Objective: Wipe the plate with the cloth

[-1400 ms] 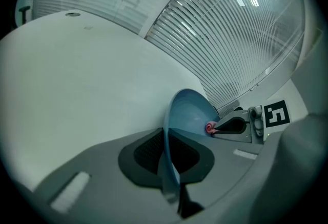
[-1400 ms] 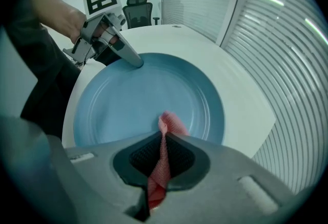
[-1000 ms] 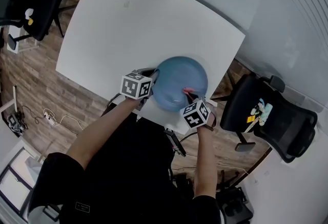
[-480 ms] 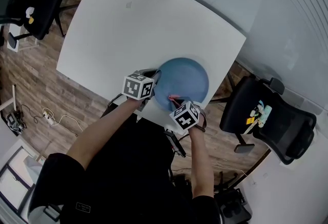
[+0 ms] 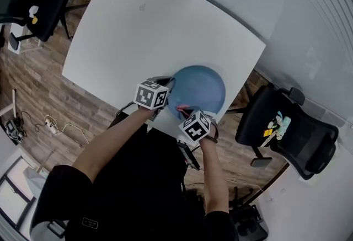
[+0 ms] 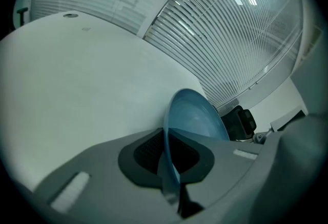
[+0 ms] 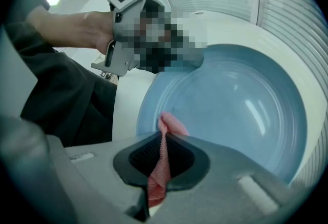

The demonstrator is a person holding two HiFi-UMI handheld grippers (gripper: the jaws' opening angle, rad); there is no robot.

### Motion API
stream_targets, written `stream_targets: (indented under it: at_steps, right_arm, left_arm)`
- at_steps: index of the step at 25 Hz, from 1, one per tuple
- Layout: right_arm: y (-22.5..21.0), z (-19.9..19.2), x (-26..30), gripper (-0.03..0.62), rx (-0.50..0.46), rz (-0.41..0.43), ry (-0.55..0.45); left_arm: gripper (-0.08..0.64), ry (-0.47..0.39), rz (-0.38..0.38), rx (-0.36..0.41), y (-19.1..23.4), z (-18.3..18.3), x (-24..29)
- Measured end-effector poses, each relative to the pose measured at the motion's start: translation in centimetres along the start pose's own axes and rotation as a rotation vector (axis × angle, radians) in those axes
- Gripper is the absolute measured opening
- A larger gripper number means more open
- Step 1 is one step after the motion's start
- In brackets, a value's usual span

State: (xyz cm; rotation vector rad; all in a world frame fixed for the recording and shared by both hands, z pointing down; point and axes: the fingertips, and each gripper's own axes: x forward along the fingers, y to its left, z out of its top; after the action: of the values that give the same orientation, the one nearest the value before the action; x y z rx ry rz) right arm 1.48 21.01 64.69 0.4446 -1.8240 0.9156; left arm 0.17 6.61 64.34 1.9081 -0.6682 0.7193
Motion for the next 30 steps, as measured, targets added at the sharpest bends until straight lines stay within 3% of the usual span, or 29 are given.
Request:
stream_targets:
  at_steps: [13, 17, 24, 30]
  right_arm:
    - [-0.2, 0.1, -0.4, 0.021, 0.025, -0.017, -0.072]
    - [-0.7, 0.3, -1.3, 0.021, 0.037, -0.046, -0.122]
    - [-2.0, 1.0, -4.4, 0.021, 0.094, -0.12, -0.275]
    - [-3.4, 2.3, -8.9, 0.021, 0.111, -0.247, -0.494]
  left_arm:
    - [0.024, 0.018, -0.01, 0.041, -0.2, -0.1, 0.0]
    - [0.087, 0.015, -0.024, 0.043, -0.7, 0.0, -0.2]
    - [0.131, 0.001, -0.034, 0.063, -1.3, 0.6, -1.5]
    - [0.146, -0.035, -0.037, 0.093, -2.1, 1.0, -3.7]
